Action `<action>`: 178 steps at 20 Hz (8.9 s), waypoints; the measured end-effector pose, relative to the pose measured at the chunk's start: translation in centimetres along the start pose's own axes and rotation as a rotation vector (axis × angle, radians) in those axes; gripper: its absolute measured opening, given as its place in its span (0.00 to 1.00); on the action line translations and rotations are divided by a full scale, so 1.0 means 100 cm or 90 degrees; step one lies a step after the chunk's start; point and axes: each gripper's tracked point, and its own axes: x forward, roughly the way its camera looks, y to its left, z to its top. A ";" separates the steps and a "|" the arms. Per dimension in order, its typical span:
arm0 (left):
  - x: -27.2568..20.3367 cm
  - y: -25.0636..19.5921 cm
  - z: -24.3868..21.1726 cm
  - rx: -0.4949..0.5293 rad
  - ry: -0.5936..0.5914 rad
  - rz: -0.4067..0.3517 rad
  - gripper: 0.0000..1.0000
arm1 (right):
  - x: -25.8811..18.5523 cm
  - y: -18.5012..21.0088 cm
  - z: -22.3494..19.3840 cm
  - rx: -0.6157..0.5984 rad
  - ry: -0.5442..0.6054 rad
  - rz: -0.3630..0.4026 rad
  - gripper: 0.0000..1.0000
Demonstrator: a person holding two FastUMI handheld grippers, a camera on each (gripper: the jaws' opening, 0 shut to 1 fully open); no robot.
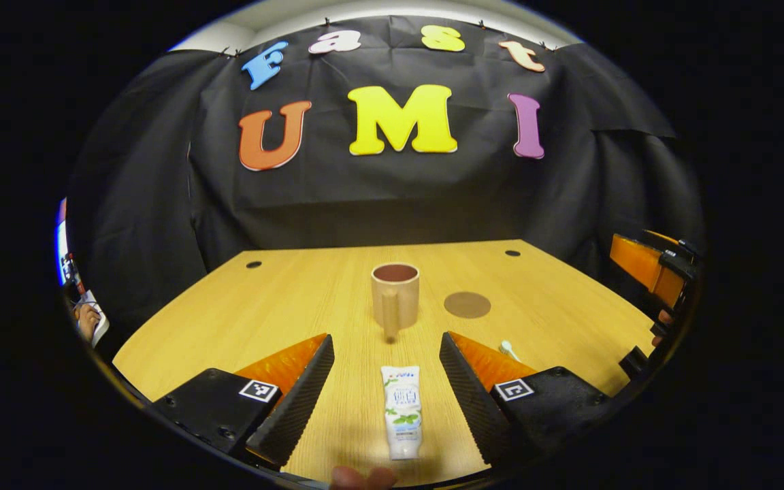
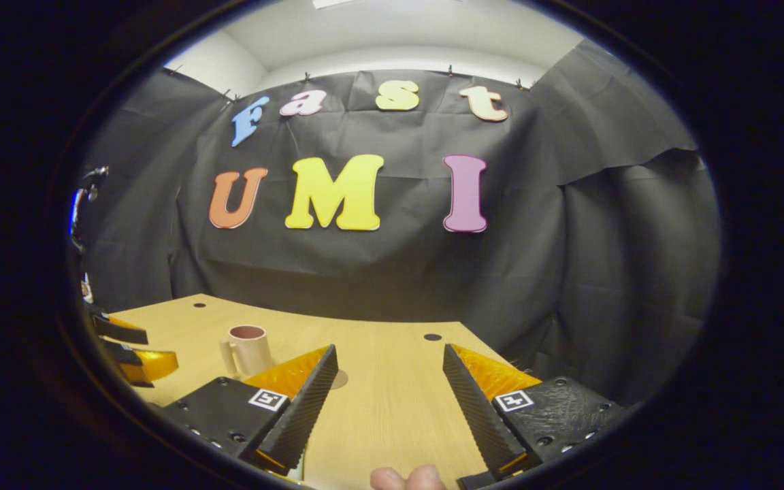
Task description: Put the toothbrush and toothpaste on the desktop into the cup, then pick up the cup and place it on the coaster on the desktop.
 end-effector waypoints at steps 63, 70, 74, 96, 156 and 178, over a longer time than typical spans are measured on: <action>0.017 0.064 0.130 -0.094 -0.100 0.069 0.46 | 0.050 0.113 -0.169 0.102 0.366 0.111 0.00; 0.056 0.029 0.166 -0.084 -0.170 0.008 0.46 | 0.037 0.109 -0.115 0.165 0.275 0.166 0.00; 0.074 0.022 0.157 -0.063 -0.224 -0.006 0.46 | 0.027 0.097 -0.060 0.177 0.189 0.198 0.00; 0.151 0.026 0.190 -0.022 -0.305 -0.013 0.50 | 0.026 0.095 -0.036 0.161 0.155 0.226 0.00; 0.119 0.044 0.213 0.252 -0.028 -0.274 0.98 | 0.078 0.058 0.030 -0.042 0.066 0.269 0.95; 0.088 0.061 0.029 0.562 0.652 -0.347 0.81 | 0.042 -0.008 -0.030 0.064 0.113 0.282 0.95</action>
